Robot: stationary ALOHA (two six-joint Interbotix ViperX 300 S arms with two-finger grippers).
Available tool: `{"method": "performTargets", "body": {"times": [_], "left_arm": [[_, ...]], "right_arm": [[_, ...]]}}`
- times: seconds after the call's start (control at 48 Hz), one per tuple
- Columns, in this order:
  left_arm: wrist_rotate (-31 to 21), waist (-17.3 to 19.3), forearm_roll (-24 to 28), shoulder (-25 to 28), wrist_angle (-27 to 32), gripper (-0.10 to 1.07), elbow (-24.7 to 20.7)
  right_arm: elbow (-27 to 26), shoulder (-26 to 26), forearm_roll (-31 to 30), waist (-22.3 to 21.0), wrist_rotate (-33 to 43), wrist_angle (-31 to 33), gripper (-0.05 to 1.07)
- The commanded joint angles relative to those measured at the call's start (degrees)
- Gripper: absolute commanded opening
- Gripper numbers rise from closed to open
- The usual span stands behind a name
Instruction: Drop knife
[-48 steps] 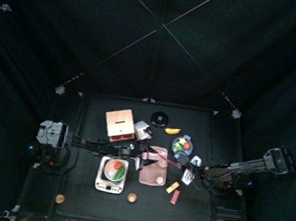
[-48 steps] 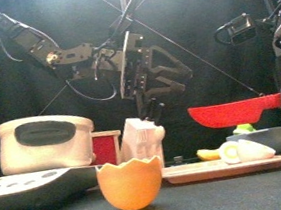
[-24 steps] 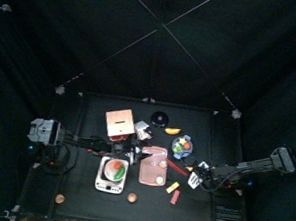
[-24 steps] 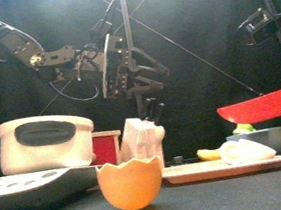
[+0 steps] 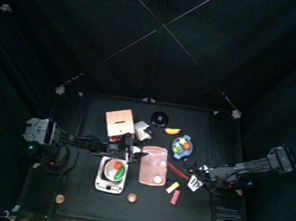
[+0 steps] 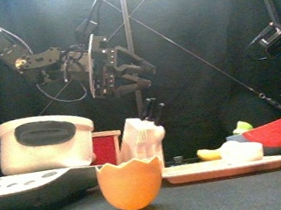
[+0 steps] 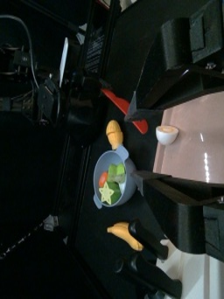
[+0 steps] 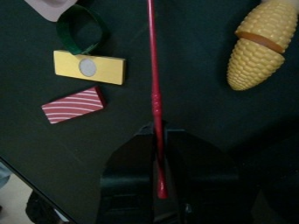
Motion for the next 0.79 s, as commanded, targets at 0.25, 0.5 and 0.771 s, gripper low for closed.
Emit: {"method": "performTargets", "body": {"times": [0.25, 0.5, 0.771], "left_arm": [[-0.3, 0.0, -0.5, -2.3, -1.4, 0.85, 0.4], [-0.1, 0.0, -3.3, -4.3, -2.8, 0.85, 3.8], [-0.3, 0.0, -3.5, -4.7, -2.9, 0.85, 5.5]], "right_arm": [[-1.8, 1.5, -6.3, -1.1, 0.1, -0.8, 0.76], [-4.6, 3.7, -18.9, -1.4, 0.1, -2.5, 0.76], [-8.3, 9.6, -32.0, -2.0, 0.2, -9.8, 0.76]]}}
